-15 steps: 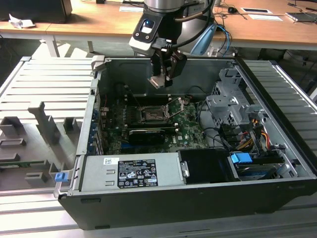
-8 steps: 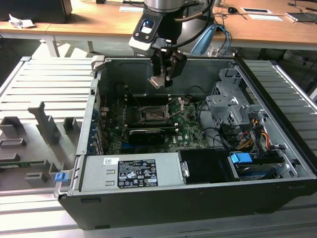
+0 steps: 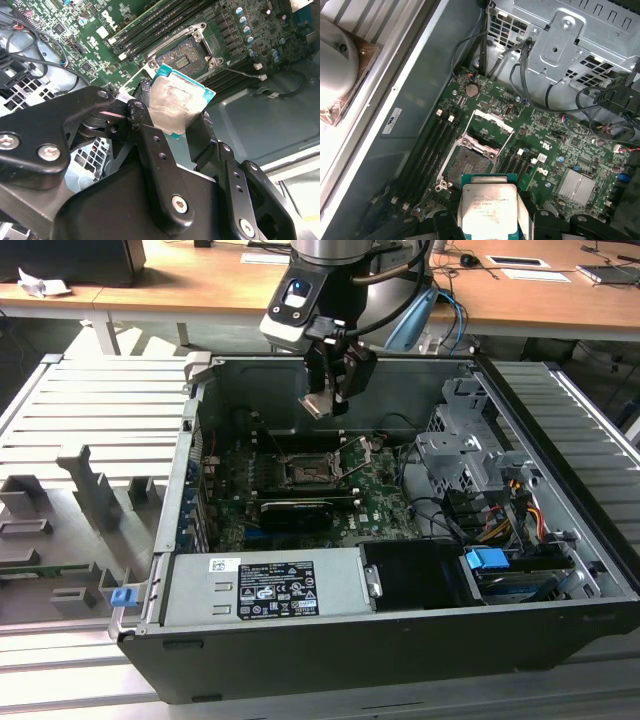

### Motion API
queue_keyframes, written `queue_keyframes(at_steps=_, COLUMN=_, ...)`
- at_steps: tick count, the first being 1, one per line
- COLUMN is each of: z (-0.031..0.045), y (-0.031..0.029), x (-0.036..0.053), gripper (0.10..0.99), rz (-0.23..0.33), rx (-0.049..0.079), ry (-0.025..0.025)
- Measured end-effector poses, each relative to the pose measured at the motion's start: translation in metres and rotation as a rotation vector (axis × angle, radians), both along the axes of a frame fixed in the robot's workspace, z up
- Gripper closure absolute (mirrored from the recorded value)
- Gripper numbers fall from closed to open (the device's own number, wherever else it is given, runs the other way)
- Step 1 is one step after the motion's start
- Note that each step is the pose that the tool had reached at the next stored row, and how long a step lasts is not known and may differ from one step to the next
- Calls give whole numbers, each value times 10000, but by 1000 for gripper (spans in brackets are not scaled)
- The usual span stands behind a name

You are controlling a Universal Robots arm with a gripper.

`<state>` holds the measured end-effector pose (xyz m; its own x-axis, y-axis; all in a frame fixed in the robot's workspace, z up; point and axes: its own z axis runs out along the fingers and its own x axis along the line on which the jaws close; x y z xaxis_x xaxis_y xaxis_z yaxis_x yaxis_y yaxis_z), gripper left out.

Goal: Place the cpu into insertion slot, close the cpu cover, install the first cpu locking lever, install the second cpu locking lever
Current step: 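Place the cpu into insertion slot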

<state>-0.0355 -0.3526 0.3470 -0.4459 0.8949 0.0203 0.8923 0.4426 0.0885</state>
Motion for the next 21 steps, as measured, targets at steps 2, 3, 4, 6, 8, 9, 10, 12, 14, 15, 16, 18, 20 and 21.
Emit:
queue_keyframes(at_steps=2, z=0, y=0, x=0, gripper=557, rz=-79, rx=1, ry=-1)
queue_keyframes(at_steps=3, z=0, y=0, x=0, gripper=557, rz=-132, rx=0, ry=0)
queue_keyframes(at_steps=4, z=0, y=0, x=0, gripper=557, rz=-227, rx=0, ry=0)
queue_keyframes(at_steps=6, z=-3, y=0, x=0, gripper=557, rz=-628, rx=0, ry=0)
queue_keyframes(at_steps=8, z=-6, y=0, x=0, gripper=557, rz=-989, rx=0, ry=0)
queue_keyframes(at_steps=9, z=-7, y=0, x=0, gripper=557, rz=-1059, rx=-1, ry=1)
queue_keyframes(at_steps=10, z=-7, y=0, x=0, gripper=557, rz=-1134, rx=-1, ry=1)
queue_keyframes(at_steps=12, z=-9, y=0, x=0, gripper=557, rz=-1218, rx=0, ry=0)
queue_keyframes(at_steps=14, z=-9, y=0, x=0, gripper=557, rz=-1297, rx=0, ry=0)
queue_keyframes(at_steps=15, z=-10, y=0, x=0, gripper=557, rz=-1331, rx=-1, ry=0)
queue_keyframes(at_steps=16, z=-10, y=0, x=0, gripper=557, rz=-1387, rx=-1, ry=0)
queue_keyframes(at_steps=18, z=-12, y=0, x=0, gripper=557, rz=-1514, rx=0, ry=0)
queue_keyframes(at_steps=20, z=-13, y=0, x=0, gripper=557, rz=-1589, rx=0, ry=0)
queue_keyframes(at_steps=21, z=-13, y=0, x=0, gripper=557, rz=-1629, rx=-1, ry=0)
